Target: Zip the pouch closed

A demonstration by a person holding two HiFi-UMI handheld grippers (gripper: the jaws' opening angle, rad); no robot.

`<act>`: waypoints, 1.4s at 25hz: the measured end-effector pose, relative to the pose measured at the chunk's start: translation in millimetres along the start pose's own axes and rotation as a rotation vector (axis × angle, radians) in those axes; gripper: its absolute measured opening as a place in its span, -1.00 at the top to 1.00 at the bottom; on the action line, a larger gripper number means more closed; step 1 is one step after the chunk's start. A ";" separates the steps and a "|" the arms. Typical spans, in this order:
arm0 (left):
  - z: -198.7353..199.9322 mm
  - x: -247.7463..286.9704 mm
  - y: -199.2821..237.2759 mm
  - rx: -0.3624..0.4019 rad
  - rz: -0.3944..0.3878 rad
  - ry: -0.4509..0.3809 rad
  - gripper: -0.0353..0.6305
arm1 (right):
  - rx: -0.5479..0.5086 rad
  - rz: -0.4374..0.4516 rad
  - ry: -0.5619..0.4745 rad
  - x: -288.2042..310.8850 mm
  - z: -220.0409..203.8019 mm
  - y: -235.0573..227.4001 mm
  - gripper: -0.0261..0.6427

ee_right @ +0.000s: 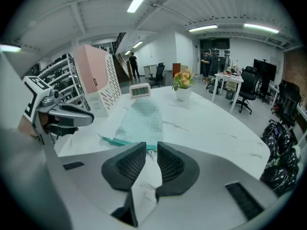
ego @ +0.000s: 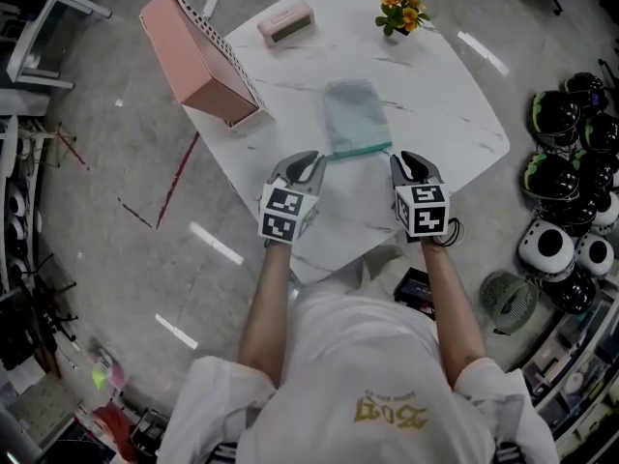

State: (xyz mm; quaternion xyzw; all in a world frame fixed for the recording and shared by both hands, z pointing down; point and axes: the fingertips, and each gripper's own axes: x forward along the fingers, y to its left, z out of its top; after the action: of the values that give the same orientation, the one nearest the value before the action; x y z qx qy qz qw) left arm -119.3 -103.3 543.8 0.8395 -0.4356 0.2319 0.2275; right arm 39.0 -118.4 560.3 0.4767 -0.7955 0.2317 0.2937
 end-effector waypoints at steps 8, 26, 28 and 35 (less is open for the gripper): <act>56.0 -33.8 -41.7 -0.115 0.103 -0.184 0.84 | 0.033 0.157 -0.182 -60.8 43.4 3.7 0.89; 122.9 -100.2 -106.2 -0.216 0.202 -0.436 0.84 | -0.006 0.224 -0.390 -151.2 85.6 -10.2 0.89; 120.8 -100.5 -106.9 -0.223 0.222 -0.432 0.84 | -0.008 0.224 -0.391 -153.7 83.8 -12.6 0.89; 114.5 -104.8 -111.3 -0.254 0.246 -0.428 0.84 | -0.010 0.228 -0.388 -160.8 80.1 -14.1 0.89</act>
State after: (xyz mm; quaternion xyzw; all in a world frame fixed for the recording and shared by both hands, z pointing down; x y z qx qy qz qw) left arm -58.1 -47.0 371.9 0.7750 -0.5979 0.0188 0.2040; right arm 91.9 -76.5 393.3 0.4180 -0.8869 0.1634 0.1093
